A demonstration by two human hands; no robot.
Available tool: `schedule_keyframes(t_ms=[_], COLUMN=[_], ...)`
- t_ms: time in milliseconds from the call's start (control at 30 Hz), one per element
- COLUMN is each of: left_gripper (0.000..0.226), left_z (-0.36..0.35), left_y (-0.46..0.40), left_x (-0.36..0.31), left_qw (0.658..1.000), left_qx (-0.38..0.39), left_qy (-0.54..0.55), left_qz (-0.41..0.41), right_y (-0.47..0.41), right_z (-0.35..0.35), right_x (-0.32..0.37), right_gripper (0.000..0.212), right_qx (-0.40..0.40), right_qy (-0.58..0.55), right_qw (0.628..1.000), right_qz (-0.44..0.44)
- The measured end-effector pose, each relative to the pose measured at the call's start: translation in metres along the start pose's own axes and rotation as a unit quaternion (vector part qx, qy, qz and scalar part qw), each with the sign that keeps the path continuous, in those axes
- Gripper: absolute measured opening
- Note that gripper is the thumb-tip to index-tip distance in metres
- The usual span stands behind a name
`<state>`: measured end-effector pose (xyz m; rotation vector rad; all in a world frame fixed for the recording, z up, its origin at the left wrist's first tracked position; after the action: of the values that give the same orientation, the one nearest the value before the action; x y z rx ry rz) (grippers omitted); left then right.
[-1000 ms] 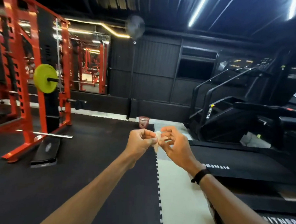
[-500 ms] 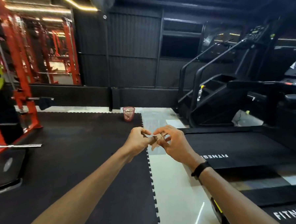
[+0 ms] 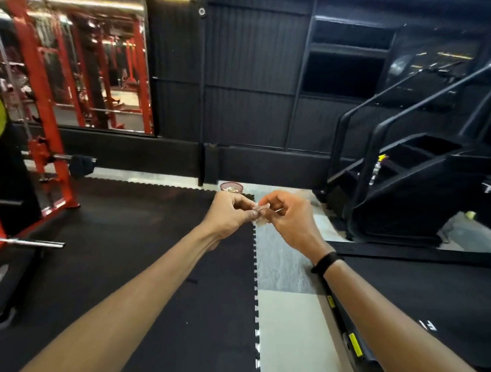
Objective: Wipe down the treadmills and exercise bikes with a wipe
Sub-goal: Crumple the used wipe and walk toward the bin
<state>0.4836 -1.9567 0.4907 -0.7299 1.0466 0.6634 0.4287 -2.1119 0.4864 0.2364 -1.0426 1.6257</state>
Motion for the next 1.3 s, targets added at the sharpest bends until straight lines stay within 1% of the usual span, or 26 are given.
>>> schedule_keyframes(t_ms=[100, 167, 233, 300, 367, 467, 533, 600, 667, 733, 833, 900, 967, 1067, 1133, 1200, 1300], left_gripper=[0.008, 0.005, 0.005, 0.008, 0.011, 0.011, 0.011, 0.009, 0.007, 0.007, 0.013, 0.015, 0.013, 0.01, 0.009, 0.01, 0.011], left_z=[0.017, 0.027, 0.041, 0.059, 0.077, 0.099, 0.108, 0.114, 0.12, 0.128, 0.145, 0.159, 0.177, 0.201, 0.219, 0.232, 0.248], left_y=[-0.07, -0.11, -0.161, -0.214, -0.268, -0.344, -0.391, -0.433, -0.467, -0.508, -0.573, -0.629, -0.69, -0.772, -0.83, -0.865, -0.92], left_x=[0.05, 0.08, 0.108, 0.128, 0.142, 0.16, 0.177, 0.194, 0.213, 0.237, 0.271, 0.287, 0.295, 0.301, 0.313, 0.325, 0.359], left_qw=[0.999, 0.999, 0.998, 0.998, 0.997, 0.996, 0.995, 0.994, 0.994, 0.995, 0.994, 0.993, 0.99, 0.988, 0.987, 0.986, 0.984], left_qx=[-0.026, -0.026, -0.028, -0.033, -0.036, -0.03, -0.027, -0.024, -0.016, -0.013, -0.018, -0.023, -0.037, -0.061, -0.085, -0.111, -0.138], left_qy=[-0.025, -0.04, -0.041, -0.007, 0.03, 0.042, 0.045, 0.04, 0.028, 0.0, -0.05, -0.087, -0.117, -0.131, -0.126, -0.116, -0.092], left_qz=[0.015, 0.024, 0.032, 0.049, 0.068, 0.074, 0.089, 0.098, 0.104, 0.102, 0.093, 0.08, 0.063, 0.051, 0.046, 0.045, 0.058], right_y=[-0.057, -0.087, -0.13, -0.18, -0.239, -0.312, -0.352, -0.385, -0.413, -0.447, -0.505, -0.554, -0.609, -0.689, -0.746, -0.782, -0.833], right_z=[-0.029, -0.042, -0.056, -0.065, -0.071, -0.077, -0.083, -0.09, -0.099, -0.111, -0.127, -0.134, -0.135, -0.13, -0.131, -0.137, -0.158], right_x=[-0.061, -0.095, -0.13, -0.16, -0.187, -0.226, -0.257, -0.29, -0.32, -0.353, -0.4, -0.437, -0.469, -0.506, -0.533, -0.55, -0.588], right_gripper=[0.014, 0.012, 0.018, 0.028, 0.031, 0.022, 0.017, 0.017, 0.018, 0.017, 0.018, 0.018, 0.017, 0.013, 0.012, 0.014, 0.014], right_qx=[0.025, 0.038, 0.06, 0.093, 0.115, 0.094, 0.079, 0.071, 0.082, 0.097, 0.122, 0.119, 0.115, 0.093, 0.085, 0.08, 0.094], right_qy=[-0.026, -0.036, -0.027, -0.015, 0.003, 0.014, 0.006, 0.001, -0.009, -0.018, -0.014, -0.029, -0.045, -0.037, -0.039, -0.055, -0.065], right_qw=[0.999, 0.999, 0.998, 0.995, 0.993, 0.995, 0.997, 0.997, 0.996, 0.994, 0.991, 0.991, 0.99, 0.993, 0.994, 0.993, 0.991], right_qz=[0.001, -0.008, -0.009, -0.013, -0.016, -0.009, -0.019, -0.029, -0.043, -0.049, -0.052, -0.059, -0.066, -0.057, -0.057, -0.06, -0.063])
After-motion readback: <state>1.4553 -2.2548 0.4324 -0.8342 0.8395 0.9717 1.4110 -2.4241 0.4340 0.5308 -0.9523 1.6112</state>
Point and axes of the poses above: each hand's wrist, its own y-axis away from the middle knuckle, its own z-axis out of the back of the hand, x = y × z, the point moved 2 cm from there along -y, towards the middle knuckle, and after that the axes turned 9 degrees about x, right-handed, at the moved point
